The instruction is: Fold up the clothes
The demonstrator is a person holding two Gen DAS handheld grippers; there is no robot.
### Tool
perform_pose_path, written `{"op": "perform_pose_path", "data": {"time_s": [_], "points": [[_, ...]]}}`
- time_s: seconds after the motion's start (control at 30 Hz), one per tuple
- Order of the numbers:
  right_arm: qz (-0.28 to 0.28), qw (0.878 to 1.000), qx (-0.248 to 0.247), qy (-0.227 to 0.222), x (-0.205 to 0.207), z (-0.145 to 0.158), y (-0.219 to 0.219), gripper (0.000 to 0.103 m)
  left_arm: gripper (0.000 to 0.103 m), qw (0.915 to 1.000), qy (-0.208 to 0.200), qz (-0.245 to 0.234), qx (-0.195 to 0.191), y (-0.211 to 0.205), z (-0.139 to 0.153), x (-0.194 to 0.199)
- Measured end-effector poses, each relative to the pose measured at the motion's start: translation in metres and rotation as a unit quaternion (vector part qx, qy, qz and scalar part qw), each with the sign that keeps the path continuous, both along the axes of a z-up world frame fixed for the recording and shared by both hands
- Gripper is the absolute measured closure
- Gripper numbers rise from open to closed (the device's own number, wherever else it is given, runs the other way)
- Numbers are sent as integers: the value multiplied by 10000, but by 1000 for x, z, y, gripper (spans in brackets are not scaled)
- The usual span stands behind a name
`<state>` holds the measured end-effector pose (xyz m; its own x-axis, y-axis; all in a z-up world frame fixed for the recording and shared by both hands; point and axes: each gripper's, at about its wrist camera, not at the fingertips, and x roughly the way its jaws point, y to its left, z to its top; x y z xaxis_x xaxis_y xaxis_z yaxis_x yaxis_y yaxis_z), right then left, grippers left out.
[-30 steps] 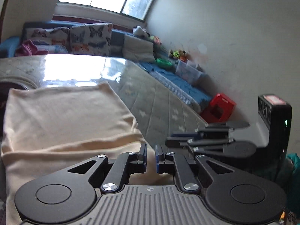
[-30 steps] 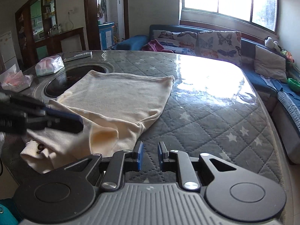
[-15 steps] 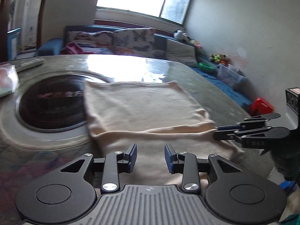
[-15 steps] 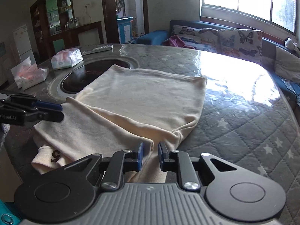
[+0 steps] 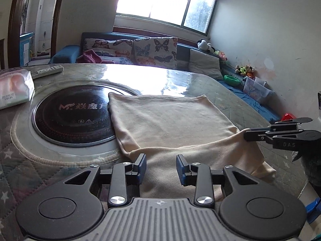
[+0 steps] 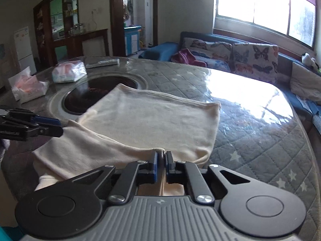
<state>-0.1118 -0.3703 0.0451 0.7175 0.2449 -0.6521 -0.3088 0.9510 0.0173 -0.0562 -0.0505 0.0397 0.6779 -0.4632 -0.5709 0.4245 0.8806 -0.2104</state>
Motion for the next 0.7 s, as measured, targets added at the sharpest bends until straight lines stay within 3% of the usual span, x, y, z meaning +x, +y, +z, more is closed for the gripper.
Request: {"op": "perform_pose_path", "data": {"time_s": [0.13, 0.27, 0.5, 0.7], "points": [[-83, 9997, 25, 222, 6, -12, -4, 93, 68, 9999, -45, -90, 125, -8, -2, 4], [-167, 9999, -36, -21, -2, -3, -9, 93, 70, 9994, -97, -209, 260, -18, -5, 10], [96, 9999, -66, -41, -1, -6, 0, 92, 72, 9982, -161, -273, 515, -24, -15, 18], [34, 9998, -213, -40, -4, -8, 0, 92, 72, 9970, -350, -310, 614, -17, -4, 7]]}}
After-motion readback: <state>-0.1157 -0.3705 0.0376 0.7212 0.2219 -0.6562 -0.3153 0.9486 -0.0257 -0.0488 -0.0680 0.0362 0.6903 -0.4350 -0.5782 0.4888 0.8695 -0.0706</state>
